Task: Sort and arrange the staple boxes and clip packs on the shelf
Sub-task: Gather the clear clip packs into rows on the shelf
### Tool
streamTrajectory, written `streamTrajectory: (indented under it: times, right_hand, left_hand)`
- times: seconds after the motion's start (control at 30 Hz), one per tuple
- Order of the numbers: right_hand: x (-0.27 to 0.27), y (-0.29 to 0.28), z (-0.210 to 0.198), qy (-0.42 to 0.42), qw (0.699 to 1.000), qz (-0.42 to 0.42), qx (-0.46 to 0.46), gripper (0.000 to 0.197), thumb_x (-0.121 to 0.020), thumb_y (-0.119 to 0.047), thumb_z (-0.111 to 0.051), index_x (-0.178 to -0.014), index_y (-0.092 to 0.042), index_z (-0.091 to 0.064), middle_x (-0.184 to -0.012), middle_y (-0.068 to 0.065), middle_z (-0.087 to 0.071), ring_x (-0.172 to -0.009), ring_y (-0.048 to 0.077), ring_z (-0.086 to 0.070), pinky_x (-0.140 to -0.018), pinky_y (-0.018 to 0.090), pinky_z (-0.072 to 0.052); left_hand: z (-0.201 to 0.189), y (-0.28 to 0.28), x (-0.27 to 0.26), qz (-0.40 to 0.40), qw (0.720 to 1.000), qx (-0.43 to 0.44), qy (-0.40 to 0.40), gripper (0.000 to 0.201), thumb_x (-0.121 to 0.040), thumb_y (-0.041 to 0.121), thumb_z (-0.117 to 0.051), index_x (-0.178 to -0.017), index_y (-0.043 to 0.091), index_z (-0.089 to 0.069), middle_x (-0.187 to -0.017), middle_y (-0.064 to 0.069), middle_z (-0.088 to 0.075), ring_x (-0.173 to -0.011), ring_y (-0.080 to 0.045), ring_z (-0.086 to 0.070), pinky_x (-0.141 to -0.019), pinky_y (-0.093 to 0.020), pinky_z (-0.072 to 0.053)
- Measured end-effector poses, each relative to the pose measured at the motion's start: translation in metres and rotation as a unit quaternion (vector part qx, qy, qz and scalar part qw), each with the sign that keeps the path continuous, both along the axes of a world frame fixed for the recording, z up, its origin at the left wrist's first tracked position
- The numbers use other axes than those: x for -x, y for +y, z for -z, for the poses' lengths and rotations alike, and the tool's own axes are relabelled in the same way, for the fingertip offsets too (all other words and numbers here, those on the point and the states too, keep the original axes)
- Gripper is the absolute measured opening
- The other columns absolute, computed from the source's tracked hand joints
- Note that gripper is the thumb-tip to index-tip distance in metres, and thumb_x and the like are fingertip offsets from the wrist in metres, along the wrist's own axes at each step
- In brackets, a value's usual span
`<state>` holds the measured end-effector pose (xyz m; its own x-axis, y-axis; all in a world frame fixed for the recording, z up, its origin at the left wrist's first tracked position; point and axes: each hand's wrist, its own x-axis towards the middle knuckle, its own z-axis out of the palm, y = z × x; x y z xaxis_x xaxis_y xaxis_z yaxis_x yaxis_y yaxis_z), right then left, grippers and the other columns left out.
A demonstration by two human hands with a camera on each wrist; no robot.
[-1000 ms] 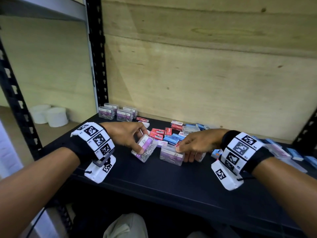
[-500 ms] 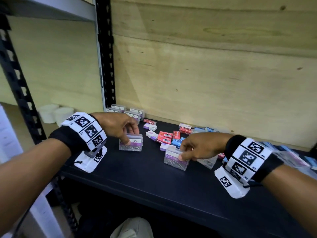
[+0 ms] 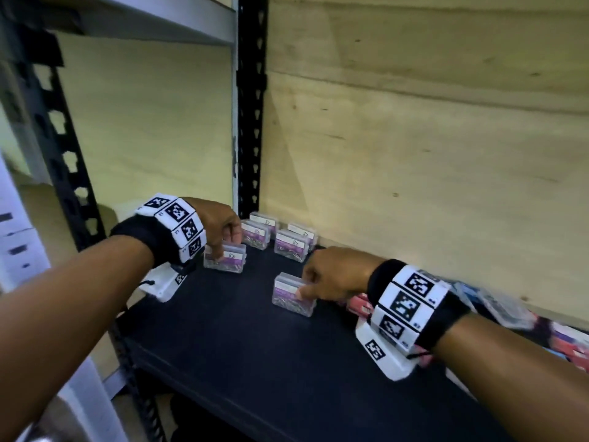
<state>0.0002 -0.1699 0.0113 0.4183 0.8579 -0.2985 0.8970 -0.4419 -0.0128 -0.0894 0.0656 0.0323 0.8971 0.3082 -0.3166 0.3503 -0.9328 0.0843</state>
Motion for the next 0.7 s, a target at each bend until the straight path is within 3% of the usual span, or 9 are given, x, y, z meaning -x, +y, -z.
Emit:
streamTrajectory:
  times: [0.13, 0.27, 0.43, 0.57, 0.63, 0.7]
  right_hand:
    - [-0.019, 0.046, 0.000, -0.018, 1.000, 0.003, 0.004, 0.041, -0.093, -0.051, -0.059, -0.092, -0.012, -0.070, -0.089, 0.004, -0.068, -0.082, 0.025, -0.064, -0.069, 0.033, -0.047]
    - [-0.035, 0.076, 0.001, -0.033, 0.999, 0.017, -0.004, 0.039, -0.092, -0.050, -0.059, -0.074, -0.017, -0.052, -0.075, 0.000, -0.056, -0.073, 0.021, -0.055, -0.060, 0.030, -0.040]
    - [-0.044, 0.086, 0.004, -0.030, 0.999, 0.033, -0.010, 0.031, -0.092, -0.049, -0.060, -0.093, -0.020, -0.050, -0.091, 0.001, -0.060, -0.085, 0.022, -0.058, -0.071, 0.033, -0.046]
    - [-0.047, 0.082, 0.000, -0.023, 0.999, 0.049, -0.003, 0.042, -0.095, -0.045, -0.058, -0.068, -0.026, -0.032, -0.072, -0.002, -0.050, -0.069, 0.019, -0.049, -0.063, 0.031, -0.041]
    - [-0.048, 0.080, -0.001, -0.020, 0.999, 0.049, 0.003, 0.033, -0.094, -0.047, -0.058, -0.072, -0.024, -0.048, -0.078, 0.000, -0.058, -0.071, 0.018, -0.053, -0.063, 0.030, -0.043]
    - [-0.049, 0.077, -0.002, -0.012, 0.998, 0.053, 0.010, 0.036, -0.092, -0.050, -0.060, -0.092, -0.015, -0.066, -0.091, 0.002, -0.067, -0.084, 0.020, -0.062, -0.071, 0.032, -0.049]
  left_hand:
    - [-0.001, 0.023, -0.018, -0.014, 1.000, -0.012, 0.009, 0.040, -0.076, 0.008, -0.081, -0.109, 0.022, -0.062, -0.106, 0.005, -0.059, -0.069, 0.000, -0.049, -0.059, -0.014, -0.040]
    - [0.002, 0.036, -0.031, -0.010, 1.000, -0.015, 0.017, 0.046, -0.076, 0.007, -0.080, -0.118, 0.018, -0.063, -0.111, 0.000, -0.062, -0.065, -0.001, -0.048, -0.058, -0.014, -0.040]
    - [0.010, 0.041, -0.040, 0.001, 1.000, 0.009, 0.013, 0.043, -0.073, 0.005, -0.081, -0.107, 0.025, -0.064, -0.111, 0.002, -0.065, -0.068, -0.003, -0.052, -0.061, -0.019, -0.042]
    - [0.012, 0.038, -0.044, 0.013, 0.999, 0.046, -0.005, 0.044, -0.072, 0.003, -0.081, -0.106, 0.026, -0.065, -0.102, 0.007, -0.061, -0.078, -0.006, -0.054, -0.061, -0.016, -0.042]
    - [0.013, 0.036, -0.046, 0.020, 0.998, 0.050, -0.021, 0.042, -0.073, 0.004, -0.081, -0.105, 0.027, -0.066, -0.101, 0.007, -0.060, -0.081, -0.008, -0.055, -0.061, -0.016, -0.043]
    - [0.016, 0.035, -0.048, 0.020, 0.998, 0.052, -0.040, 0.041, -0.072, 0.004, -0.082, -0.102, 0.029, -0.068, -0.098, 0.008, -0.061, -0.083, -0.009, -0.055, -0.065, -0.019, -0.044]
